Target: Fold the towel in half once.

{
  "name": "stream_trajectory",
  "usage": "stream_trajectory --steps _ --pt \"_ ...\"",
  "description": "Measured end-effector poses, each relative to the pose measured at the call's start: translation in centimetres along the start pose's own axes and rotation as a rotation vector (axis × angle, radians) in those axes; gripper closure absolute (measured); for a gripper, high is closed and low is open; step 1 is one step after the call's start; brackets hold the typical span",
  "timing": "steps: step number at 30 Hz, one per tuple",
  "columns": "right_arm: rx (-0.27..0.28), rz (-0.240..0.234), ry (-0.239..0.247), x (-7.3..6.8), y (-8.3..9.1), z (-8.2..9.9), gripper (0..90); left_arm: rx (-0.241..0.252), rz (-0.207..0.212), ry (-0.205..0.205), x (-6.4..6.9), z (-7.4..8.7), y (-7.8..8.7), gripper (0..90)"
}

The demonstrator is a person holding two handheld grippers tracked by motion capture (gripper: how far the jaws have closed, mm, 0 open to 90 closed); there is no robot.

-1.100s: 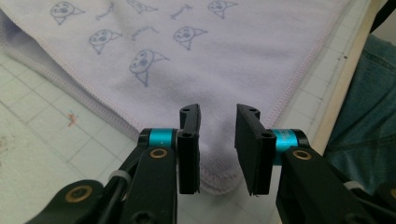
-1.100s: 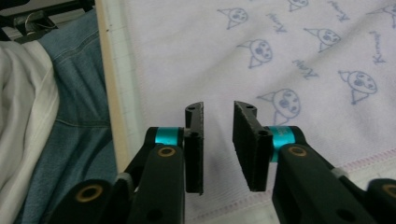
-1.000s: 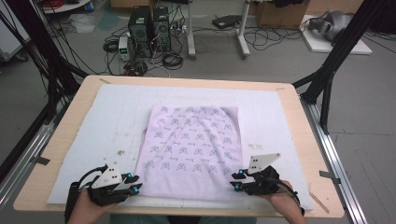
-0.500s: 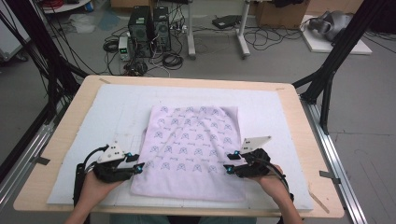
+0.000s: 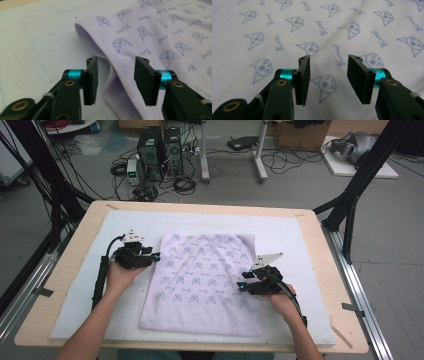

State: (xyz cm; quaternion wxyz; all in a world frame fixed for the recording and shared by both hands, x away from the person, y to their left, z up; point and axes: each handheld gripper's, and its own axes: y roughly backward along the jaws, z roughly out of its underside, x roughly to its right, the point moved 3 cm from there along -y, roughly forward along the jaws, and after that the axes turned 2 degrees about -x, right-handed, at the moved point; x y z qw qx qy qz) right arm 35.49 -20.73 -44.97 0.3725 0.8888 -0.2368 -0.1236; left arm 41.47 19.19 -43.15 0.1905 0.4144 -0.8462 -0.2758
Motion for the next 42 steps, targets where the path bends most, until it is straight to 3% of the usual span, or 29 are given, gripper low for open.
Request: stream_trajectory --steps 2,4,6,7,10,11,13,16,17,18,20,21,22,23,26,28,30,32,34,37,42 --pt "0.004 0.002 0.000 0.2 -0.1 0.0 52.7 0.009 -0.011 0.043 -0.4 -0.2 -1.0 49.9" --pt "0.016 0.005 -0.003 0.2 0.1 -0.1 52.7 -0.012 0.017 0.112 -1.0 -0.2 -2.0 47.2" --pt "0.020 0.008 -0.001 0.3 0.2 0.0 52.7 -0.034 0.010 0.136 -1.3 -0.2 -2.8 45.4" --pt "0.022 0.007 -0.003 0.3 0.3 0.0 52.7 -0.043 0.017 0.143 -1.3 -0.1 -3.0 48.8" --pt "0.035 0.009 -0.009 0.5 0.6 0.1 52.8 0.004 0.052 0.133 -0.8 -0.5 -2.9 78.8" --pt "0.037 0.008 -0.013 0.5 0.6 0.1 52.8 0.029 0.060 0.127 -0.5 -0.8 -2.7 84.4" --pt "0.042 0.012 -0.012 0.6 0.8 0.1 52.8 0.076 0.068 0.097 0.4 -1.4 -2.1 85.7" --pt "0.036 0.030 -0.004 0.7 1.4 0.2 52.8 0.092 0.096 -0.021 2.7 -1.8 -0.9 85.8" --pt "0.034 0.034 -0.004 0.8 1.7 0.3 52.8 0.066 0.104 -0.118 4.1 -1.6 -0.4 85.8" --pt "0.040 0.044 -0.005 0.9 2.1 0.4 52.8 0.048 0.111 -0.178 5.2 -1.4 -0.2 85.6" --pt "0.047 0.059 -0.016 1.2 2.7 0.5 52.9 -0.008 0.165 -0.312 7.7 -0.4 0.2 80.5" --pt "0.053 0.067 -0.022 1.4 2.9 0.6 52.8 -0.025 0.173 -0.348 8.4 0.0 0.3 74.2" --pt "0.055 0.074 -0.029 1.6 3.2 0.6 52.8 -0.030 0.176 -0.352 8.8 0.3 0.5 67.5" --pt "0.058 0.078 -0.032 1.8 3.3 0.5 52.8 -0.024 0.179 -0.350 8.9 0.4 0.7 63.8" --pt "0.048 0.091 -0.022 2.1 3.4 0.0 52.9 0.021 0.133 -0.312 8.3 -0.2 1.1 59.3" --pt "0.035 0.100 -0.012 2.3 3.3 -0.4 52.9 0.051 0.090 -0.264 7.3 -1.2 1.1 59.4" --pt "0.025 0.106 -0.003 2.6 3.2 -0.8 52.9 0.070 0.049 -0.191 5.8 -2.1 0.6 59.5" --pt "0.030 0.117 0.005 3.1 3.2 -1.4 53.7 0.061 -0.005 -0.139 4.1 -2.5 -0.2 59.7" --pt "0.025 0.127 0.001 4.0 3.0 -2.0 53.7 0.048 -0.029 -0.088 2.6 -2.7 -0.8 60.0" --pt "0.010 0.161 -0.012 5.8 2.5 -2.7 54.2 0.066 -0.074 -0.027 1.1 -2.7 -1.8 59.3" --pt "-0.016 0.240 -0.051 9.1 1.3 -4.8 52.9 -0.025 -0.113 0.042 -0.6 -2.0 -4.0 49.1"
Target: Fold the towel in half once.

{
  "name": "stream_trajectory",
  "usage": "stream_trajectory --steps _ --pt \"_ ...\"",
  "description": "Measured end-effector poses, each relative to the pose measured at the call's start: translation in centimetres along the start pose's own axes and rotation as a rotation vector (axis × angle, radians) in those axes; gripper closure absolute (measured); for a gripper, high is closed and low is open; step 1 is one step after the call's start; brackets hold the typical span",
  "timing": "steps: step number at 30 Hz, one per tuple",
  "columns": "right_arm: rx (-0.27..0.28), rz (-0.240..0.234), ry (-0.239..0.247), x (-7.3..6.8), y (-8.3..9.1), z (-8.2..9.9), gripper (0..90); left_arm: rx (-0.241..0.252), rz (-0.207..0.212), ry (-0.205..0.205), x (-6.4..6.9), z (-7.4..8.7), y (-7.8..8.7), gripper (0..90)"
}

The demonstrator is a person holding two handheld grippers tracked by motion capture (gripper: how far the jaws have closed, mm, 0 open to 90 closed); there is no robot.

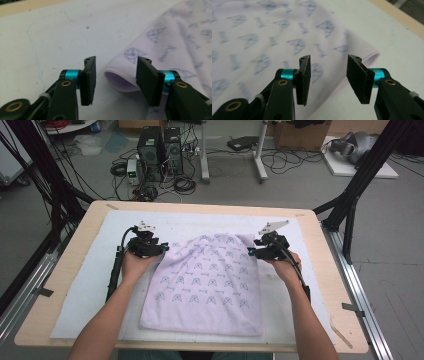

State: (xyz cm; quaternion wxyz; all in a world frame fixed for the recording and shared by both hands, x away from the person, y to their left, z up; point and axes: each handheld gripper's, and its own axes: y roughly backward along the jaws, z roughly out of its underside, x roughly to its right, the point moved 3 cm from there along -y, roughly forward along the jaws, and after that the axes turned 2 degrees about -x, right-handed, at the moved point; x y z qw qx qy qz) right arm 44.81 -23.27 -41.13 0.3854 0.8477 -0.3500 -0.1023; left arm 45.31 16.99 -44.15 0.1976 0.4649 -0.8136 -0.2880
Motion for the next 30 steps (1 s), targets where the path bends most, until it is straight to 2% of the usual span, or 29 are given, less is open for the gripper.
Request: stream_trajectory --steps 2,4,6,7,8,9,10,11,13,14,15,16,17,18,19,20,21,22,24,27,30 --pt "-0.010 0.030 -0.012 0.8 -0.6 -0.5 50.4 -0.023 0.003 0.022 -0.2 -0.1 -0.8 45.6" --pt "-0.043 0.055 -0.040 1.7 -1.5 -0.7 48.8 -0.076 0.004 0.034 -0.3 -0.2 -1.8 42.5" --pt "-0.057 0.084 -0.058 2.3 -2.3 -0.5 49.1 -0.101 -0.010 0.027 -0.3 -0.1 -2.4 43.5" --pt "-0.061 0.087 -0.079 2.5 -2.7 -0.3 49.3 -0.112 -0.006 0.024 -0.3 0.0 -2.7 47.0" --pt "-0.072 0.081 -0.104 2.9 -3.2 0.1 49.4 -0.102 -0.011 0.017 -0.4 0.0 -2.8 53.0" --pt "-0.088 0.080 -0.127 3.1 -3.7 0.4 50.3 -0.091 0.006 0.023 -0.4 -0.1 -2.7 62.4" --pt "-0.106 0.082 -0.142 3.3 -4.1 0.7 52.8 -0.079 -0.007 0.020 -0.5 -0.1 -2.7 75.9" --pt "-0.111 0.065 -0.166 3.4 -4.6 1.0 59.3 -0.075 -0.011 0.014 -0.6 -0.2 -2.6 84.5" --pt "-0.107 0.049 -0.170 3.3 -4.8 0.9 80.0 -0.056 -0.028 -0.003 -0.9 -0.4 -2.4 86.1" --pt "-0.092 0.041 -0.170 3.2 -4.7 0.7 85.3 -0.046 -0.055 -0.024 -1.1 -0.8 -2.2 86.3" --pt "-0.066 0.050 -0.166 3.1 -4.4 0.3 86.7 -0.029 -0.087 -0.049 -1.5 -1.8 -1.7 86.4" --pt "-0.030 0.076 -0.155 3.2 -3.7 -0.2 86.9 0.009 -0.098 -0.048 -1.7 -2.6 -1.2 86.3" --pt "-0.019 0.086 -0.158 3.3 -3.3 -0.4 86.8 0.076 -0.114 -0.042 -2.0 -3.9 -0.2 86.2" --pt "-0.009 0.091 -0.163 3.5 -2.7 -0.6 86.4 0.109 -0.131 -0.044 -2.1 -4.6 0.2 83.2" --pt "-0.008 0.097 -0.165 3.5 -2.5 -0.7 85.9 0.126 -0.193 -0.057 -2.2 -5.4 0.8 75.9" --pt "-0.015 0.111 -0.162 3.5 -2.3 -0.6 80.2 0.124 -0.213 -0.048 -2.3 -5.6 1.0 63.2" --pt "-0.024 0.115 -0.167 3.6 -2.3 -0.5 74.5 0.116 -0.214 -0.041 -2.5 -5.6 1.2 60.6" --pt "-0.038 0.103 -0.195 3.6 -2.5 -0.3 70.1 0.103 -0.210 -0.041 -2.6 -5.5 1.3 59.6" --pt "-0.045 0.103 -0.205 3.6 -2.5 0.1 64.3 0.067 -0.204 -0.038 -2.8 -4.8 1.4 57.1" --pt "-0.057 0.093 -0.197 3.2 -2.2 0.2 59.1 0.076 -0.185 -0.030 -3.0 -3.5 2.0 56.7" --pt "-0.046 0.067 -0.145 2.1 -1.5 -0.1 57.4 0.083 -0.147 -0.036 -2.8 -2.1 2.6 56.3"
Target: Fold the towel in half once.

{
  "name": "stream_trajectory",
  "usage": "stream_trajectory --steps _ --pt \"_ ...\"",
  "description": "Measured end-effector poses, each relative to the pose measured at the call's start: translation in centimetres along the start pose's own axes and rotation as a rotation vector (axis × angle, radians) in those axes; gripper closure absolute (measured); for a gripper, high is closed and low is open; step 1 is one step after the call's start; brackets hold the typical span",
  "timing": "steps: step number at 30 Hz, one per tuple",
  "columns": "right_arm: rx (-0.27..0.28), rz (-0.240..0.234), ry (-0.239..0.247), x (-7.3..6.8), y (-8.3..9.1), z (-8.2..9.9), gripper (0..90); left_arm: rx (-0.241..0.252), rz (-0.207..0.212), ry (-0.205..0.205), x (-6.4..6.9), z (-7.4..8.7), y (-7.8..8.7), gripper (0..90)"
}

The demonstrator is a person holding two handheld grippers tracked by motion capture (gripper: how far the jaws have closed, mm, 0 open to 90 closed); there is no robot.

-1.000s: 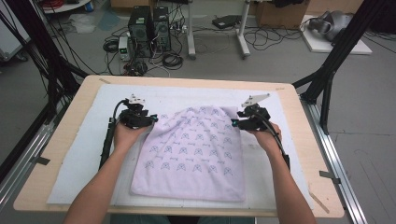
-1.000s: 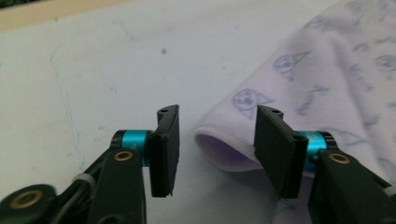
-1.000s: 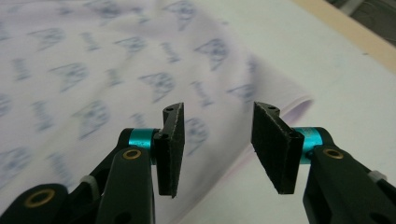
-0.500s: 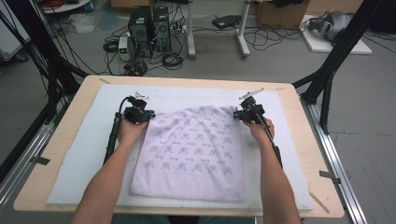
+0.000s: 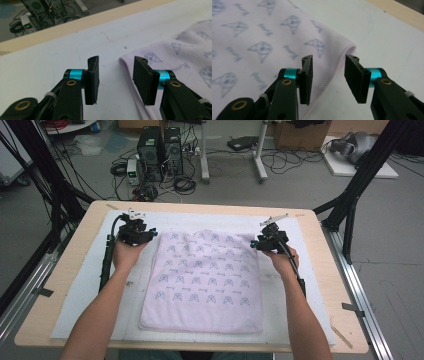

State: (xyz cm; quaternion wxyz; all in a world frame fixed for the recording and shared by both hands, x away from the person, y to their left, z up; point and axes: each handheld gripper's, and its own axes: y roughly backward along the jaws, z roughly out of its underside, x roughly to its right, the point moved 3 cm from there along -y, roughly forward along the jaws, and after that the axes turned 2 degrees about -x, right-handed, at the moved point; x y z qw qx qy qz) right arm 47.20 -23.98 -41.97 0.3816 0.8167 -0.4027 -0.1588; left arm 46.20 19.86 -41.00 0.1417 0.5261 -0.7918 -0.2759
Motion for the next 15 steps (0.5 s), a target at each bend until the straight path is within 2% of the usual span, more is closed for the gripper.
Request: stream_trajectory --steps 2,3,4,5,7,10,12,15 --pt "0.029 -0.023 0.028 -0.9 0.9 0.0 57.2 -0.005 0.022 -0.017 0.4 0.8 0.6 55.6" --pt "0.037 -0.032 0.031 -1.2 1.2 0.1 56.5 -0.006 0.047 -0.016 0.6 1.2 1.0 55.0" --pt "0.040 -0.044 0.053 -1.7 1.6 0.2 56.1 -0.013 0.061 -0.036 0.9 1.5 1.3 54.4" --pt "0.045 -0.047 0.073 -2.2 2.0 0.5 55.7 -0.004 0.065 -0.051 1.2 1.9 1.8 54.0" --pt "0.071 -0.073 0.088 -3.1 3.0 1.0 54.6 0.005 0.101 -0.063 1.7 2.6 2.7 53.9" --pt "0.097 -0.107 0.129 -5.0 4.7 2.3 53.3 0.007 0.122 -0.101 2.7 3.9 3.9 53.8" --pt "0.105 -0.128 0.138 -6.0 5.5 3.1 52.3 0.002 0.144 -0.115 3.3 4.9 4.8 54.0" --pt "0.114 -0.165 0.156 -7.5 6.4 4.4 51.7 -0.003 0.178 -0.160 4.3 6.5 6.2 57.2"
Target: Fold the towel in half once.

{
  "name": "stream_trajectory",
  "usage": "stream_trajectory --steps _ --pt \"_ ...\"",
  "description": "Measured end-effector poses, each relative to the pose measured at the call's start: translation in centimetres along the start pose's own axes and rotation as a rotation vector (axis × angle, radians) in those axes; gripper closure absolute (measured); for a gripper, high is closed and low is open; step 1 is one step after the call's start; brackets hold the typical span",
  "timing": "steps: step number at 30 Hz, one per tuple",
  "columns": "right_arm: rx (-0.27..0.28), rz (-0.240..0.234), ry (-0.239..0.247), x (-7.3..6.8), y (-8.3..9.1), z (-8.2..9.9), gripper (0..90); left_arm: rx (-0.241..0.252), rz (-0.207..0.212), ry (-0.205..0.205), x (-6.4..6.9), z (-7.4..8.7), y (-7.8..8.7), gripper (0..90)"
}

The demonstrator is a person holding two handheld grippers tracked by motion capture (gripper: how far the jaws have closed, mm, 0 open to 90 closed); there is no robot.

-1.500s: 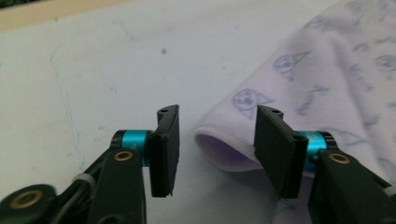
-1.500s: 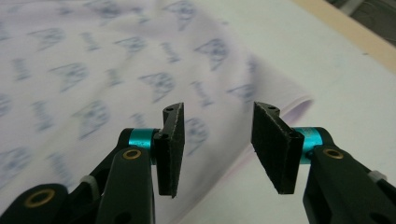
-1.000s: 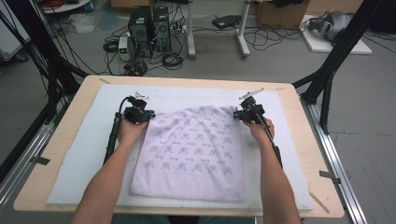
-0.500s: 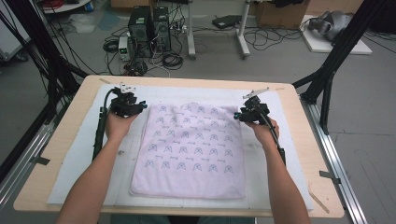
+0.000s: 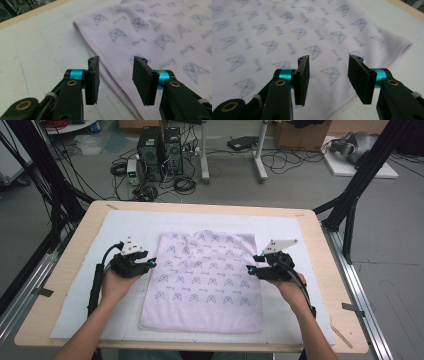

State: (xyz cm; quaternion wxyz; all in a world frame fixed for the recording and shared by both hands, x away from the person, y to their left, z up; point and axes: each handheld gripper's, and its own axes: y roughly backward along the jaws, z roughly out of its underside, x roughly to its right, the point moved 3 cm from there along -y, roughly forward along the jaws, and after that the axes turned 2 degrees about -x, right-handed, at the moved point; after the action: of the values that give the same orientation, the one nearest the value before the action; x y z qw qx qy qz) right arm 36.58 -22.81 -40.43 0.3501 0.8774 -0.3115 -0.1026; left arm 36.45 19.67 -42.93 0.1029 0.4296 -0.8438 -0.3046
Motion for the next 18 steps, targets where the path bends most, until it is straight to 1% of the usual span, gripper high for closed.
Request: stream_trajectory --steps 1,3,4,5,7,8,9,11,12,13,14,15,16,17,18 --pt "-0.004 -0.015 0.011 -0.8 0.1 0.5 51.4 0.003 0.010 0.001 0.4 0.4 0.3 57.2" --pt "-0.025 -0.038 0.031 -2.0 0.3 1.2 50.3 0.007 0.036 -0.010 1.2 1.4 1.1 57.0" --pt "-0.018 -0.049 0.039 -2.7 0.4 1.7 50.3 0.006 0.043 -0.019 1.7 2.0 1.5 56.5" --pt "-0.013 -0.071 0.040 -3.3 0.5 2.2 50.3 -0.004 0.055 -0.035 2.3 2.6 1.9 55.9" --pt "-0.016 -0.108 0.054 -4.7 0.6 3.2 50.2 0.007 0.078 -0.051 3.3 3.8 2.8 55.0" --pt "-0.016 -0.118 0.066 -5.4 0.6 3.7 50.2 0.002 0.094 -0.060 3.8 4.6 3.4 55.0" --pt "-0.017 -0.137 0.072 -6.2 0.7 4.3 50.2 0.001 0.109 -0.061 4.1 5.0 3.7 54.6" --pt "-0.031 -0.156 0.089 -7.1 0.7 5.1 50.1 0.000 0.150 -0.063 5.0 6.2 4.6 53.9" --pt "-0.029 -0.168 0.097 -7.5 0.7 5.4 50.2 -0.004 0.176 -0.064 5.5 6.6 5.0 53.9" --pt "-0.033 -0.181 0.096 -8.0 0.7 5.7 50.7 -0.007 0.188 -0.071 5.8 6.8 5.3 54.0" --pt "-0.038 -0.195 0.102 -8.3 0.6 6.0 51.4 -0.007 0.209 -0.089 6.4 7.2 5.7 54.2" --pt "-0.045 -0.211 0.114 -8.8 0.6 6.3 53.7 -0.013 0.232 -0.104 6.7 7.3 5.9 56.0" --pt "-0.051 -0.227 0.119 -9.1 0.5 6.5 55.5 -0.023 0.267 -0.118 7.2 7.6 6.0 58.8" --pt "-0.063 -0.244 0.128 -9.5 0.3 6.7 57.8 -0.050 0.301 -0.142 7.6 7.9 6.0 63.3" --pt "-0.080 -0.249 0.148 -9.8 0.1 7.0 60.0 -0.052 0.304 -0.159 7.8 8.1 5.9 66.2"
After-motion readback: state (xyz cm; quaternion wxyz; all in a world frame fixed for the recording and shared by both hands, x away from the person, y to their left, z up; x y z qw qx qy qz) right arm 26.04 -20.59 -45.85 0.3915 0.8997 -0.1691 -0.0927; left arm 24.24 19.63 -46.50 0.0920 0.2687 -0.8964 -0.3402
